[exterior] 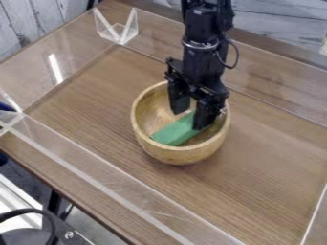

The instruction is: Remove the green block from inside the brown bowl and put it on the table

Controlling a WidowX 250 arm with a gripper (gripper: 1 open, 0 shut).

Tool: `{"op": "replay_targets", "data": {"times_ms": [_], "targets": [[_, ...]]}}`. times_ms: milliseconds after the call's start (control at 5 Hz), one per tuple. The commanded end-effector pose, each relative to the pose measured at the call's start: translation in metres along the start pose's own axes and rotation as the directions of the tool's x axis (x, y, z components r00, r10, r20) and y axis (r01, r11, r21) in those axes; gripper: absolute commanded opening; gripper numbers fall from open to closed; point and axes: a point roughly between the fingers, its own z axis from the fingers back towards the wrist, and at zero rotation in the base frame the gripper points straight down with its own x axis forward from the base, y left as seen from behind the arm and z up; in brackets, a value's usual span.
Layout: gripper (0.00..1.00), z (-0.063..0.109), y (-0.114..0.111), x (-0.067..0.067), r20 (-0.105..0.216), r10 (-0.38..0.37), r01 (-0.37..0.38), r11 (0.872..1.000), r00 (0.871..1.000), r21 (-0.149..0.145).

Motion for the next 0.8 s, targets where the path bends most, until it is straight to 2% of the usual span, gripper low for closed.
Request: {"op": "replay_targets", "data": {"times_ms": [0, 200, 400, 600], "targets": [[1.0, 0.014, 0.007, 0.01, 0.057, 0.002, -0.003, 1.0, 0.998, 0.02], [1.0, 0.016, 0.007, 0.01, 0.061, -0.003, 0.001, 1.0, 0.998, 0.021], [0.0, 0.028, 0.006, 0.011, 0.086, -0.004, 0.002, 1.0, 0.996, 0.029], [1.0, 0.026, 0.006, 0.011, 0.086, -0.004, 0.001, 1.0, 0.996, 0.029]]}}
